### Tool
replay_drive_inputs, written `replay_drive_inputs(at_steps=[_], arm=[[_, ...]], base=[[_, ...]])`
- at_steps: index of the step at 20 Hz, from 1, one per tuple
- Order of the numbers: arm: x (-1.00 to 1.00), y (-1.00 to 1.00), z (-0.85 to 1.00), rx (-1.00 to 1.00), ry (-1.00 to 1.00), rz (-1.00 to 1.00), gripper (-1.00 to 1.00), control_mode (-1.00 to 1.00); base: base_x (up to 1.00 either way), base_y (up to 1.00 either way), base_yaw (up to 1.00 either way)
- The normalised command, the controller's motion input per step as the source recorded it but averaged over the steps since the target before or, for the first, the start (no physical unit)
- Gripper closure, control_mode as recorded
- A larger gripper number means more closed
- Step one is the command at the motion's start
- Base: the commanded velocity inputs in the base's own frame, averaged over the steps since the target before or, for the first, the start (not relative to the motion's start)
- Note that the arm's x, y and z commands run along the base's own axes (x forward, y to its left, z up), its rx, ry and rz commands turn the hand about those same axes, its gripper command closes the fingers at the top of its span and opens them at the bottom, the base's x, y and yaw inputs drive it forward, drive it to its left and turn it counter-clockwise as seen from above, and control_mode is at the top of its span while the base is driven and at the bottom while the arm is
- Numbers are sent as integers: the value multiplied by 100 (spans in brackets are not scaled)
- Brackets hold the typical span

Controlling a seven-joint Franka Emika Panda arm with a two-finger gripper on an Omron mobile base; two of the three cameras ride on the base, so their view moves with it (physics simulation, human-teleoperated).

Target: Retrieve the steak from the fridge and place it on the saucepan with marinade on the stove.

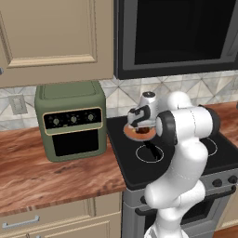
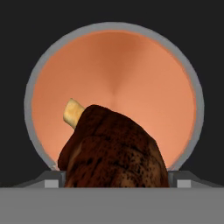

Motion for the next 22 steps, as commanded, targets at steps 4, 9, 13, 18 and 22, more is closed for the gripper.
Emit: replay_drive_inputs(at_steps=[4,9,13,18,22], arm=[[17,0,-13,0,0,0,100,-100],[25,0,-16,0,0,0,100,-100],[16,0,-13,0,0,0,100,-100],[7,0,-5,0,0,0,100,-100],[0,0,-12,0,0,0,100,-100]], base=[[0,0,0],[0,0,0],[0,0,0],[0,0,0],[0,0,0]])
